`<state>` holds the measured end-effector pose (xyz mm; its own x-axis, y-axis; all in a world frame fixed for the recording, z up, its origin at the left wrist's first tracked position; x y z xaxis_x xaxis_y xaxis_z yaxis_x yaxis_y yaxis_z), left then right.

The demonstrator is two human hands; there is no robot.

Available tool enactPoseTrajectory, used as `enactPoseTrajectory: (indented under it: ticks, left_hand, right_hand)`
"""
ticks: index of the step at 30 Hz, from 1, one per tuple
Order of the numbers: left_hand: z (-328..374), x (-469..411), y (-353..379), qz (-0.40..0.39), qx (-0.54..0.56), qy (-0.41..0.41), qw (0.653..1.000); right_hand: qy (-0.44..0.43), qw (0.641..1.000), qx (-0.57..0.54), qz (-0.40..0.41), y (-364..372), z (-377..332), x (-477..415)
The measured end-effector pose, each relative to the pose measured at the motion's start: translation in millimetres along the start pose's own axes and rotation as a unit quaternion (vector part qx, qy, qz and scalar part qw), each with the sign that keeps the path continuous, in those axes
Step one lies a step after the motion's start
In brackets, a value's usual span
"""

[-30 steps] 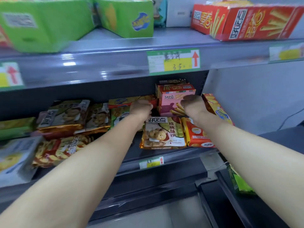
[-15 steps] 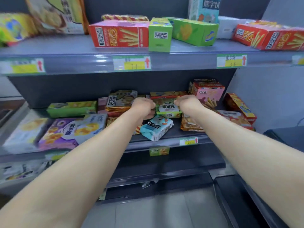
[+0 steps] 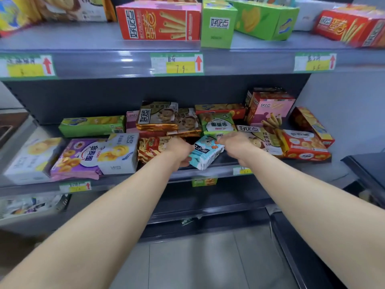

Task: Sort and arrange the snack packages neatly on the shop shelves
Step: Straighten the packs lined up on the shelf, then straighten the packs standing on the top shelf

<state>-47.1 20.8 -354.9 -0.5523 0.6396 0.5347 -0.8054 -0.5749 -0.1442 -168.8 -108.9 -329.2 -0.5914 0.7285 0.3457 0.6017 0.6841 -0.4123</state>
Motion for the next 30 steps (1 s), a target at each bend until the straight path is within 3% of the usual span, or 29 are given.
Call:
enactPoseTrajectory:
  ticks: [8, 14, 23, 27, 30]
  left_hand:
    - [-47.6, -29.7, 21.2, 0.035, 0.036, -0.111, 0.993]
    - [-60.1, -51.1, 43.7, 0.045, 0.099, -0.143, 0.984]
    - [-57.9, -54.8, 46.5, 0.068, 0.174, -0.115, 0.976]
    - [-38.4, -43.1, 29.1, 0.099, 0.137, -0.064, 0.983]
    - [-14.7, -29.3, 18.8, 0.095, 0.101, -0.003, 0.99]
  right_hand:
    - [0.031, 0.998, 0.035, -0.045, 9.2, 30.8, -61.8]
    - [0.036, 0.995, 0.063, -0.073, 17.2, 47.0, -97.2]
    - [0.048, 0.993, 0.067, -0.083, 14.3, 60.0, -107.9]
    - [0.052, 0.991, 0.083, -0.087, 4.7, 59.8, -96.5]
    - [0.036, 0.985, 0.154, -0.075, -7.2, 50.9, -84.2]
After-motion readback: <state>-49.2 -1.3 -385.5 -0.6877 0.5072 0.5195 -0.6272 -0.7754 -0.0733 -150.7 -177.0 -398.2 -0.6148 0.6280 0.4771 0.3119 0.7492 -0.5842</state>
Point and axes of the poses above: each hand's wrist, its own x-axis away from the middle knuckle, its own y-axis out of the palm, z = x × y, the point moved 10 cm from there along -x, towards the middle knuckle, and after that the axes turned 7 degrees about -z, right-handed, at the moved point
